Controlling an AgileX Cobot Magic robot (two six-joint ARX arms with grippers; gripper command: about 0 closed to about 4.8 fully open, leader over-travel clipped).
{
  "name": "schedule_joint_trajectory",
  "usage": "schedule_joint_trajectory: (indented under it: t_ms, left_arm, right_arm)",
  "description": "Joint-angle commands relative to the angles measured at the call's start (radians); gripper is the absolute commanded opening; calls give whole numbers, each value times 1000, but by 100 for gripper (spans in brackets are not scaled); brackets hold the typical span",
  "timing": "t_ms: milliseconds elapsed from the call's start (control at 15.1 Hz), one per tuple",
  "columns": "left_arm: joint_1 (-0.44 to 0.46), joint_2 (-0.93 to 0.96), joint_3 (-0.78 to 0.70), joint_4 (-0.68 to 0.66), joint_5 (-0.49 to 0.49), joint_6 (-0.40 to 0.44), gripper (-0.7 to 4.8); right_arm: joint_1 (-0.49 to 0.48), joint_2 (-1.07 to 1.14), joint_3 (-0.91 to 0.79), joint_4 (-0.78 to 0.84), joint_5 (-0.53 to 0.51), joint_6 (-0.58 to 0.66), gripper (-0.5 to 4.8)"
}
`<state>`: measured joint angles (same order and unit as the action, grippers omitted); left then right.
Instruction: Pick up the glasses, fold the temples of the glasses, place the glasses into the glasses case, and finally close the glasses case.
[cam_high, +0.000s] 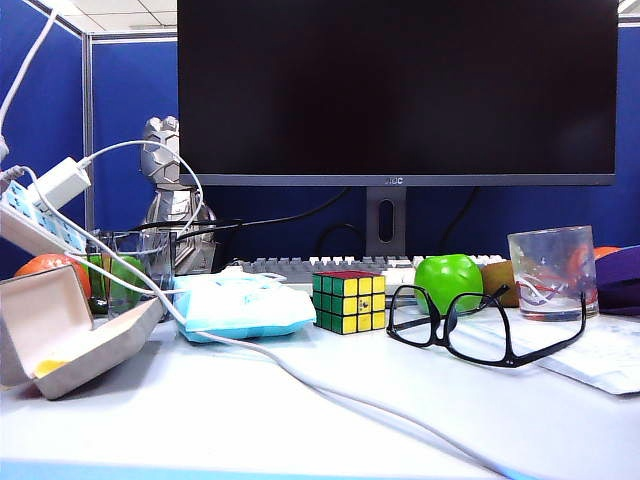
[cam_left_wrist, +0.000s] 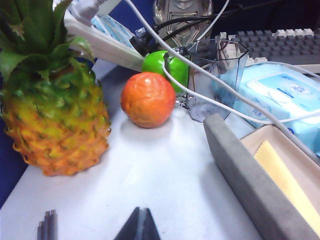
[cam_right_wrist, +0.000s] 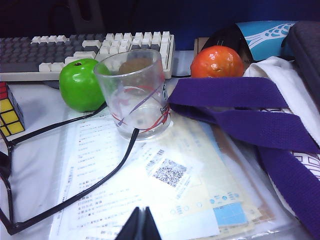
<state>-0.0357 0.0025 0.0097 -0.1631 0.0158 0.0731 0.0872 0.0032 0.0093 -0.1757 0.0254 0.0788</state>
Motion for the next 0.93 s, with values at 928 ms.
schedule_joint_trajectory:
  t_ms: [928]
  left_arm:
    - [0,275,542,18,-259,-178,-4]
  right_arm:
    - [2,264,557,-71,-64,60,-6]
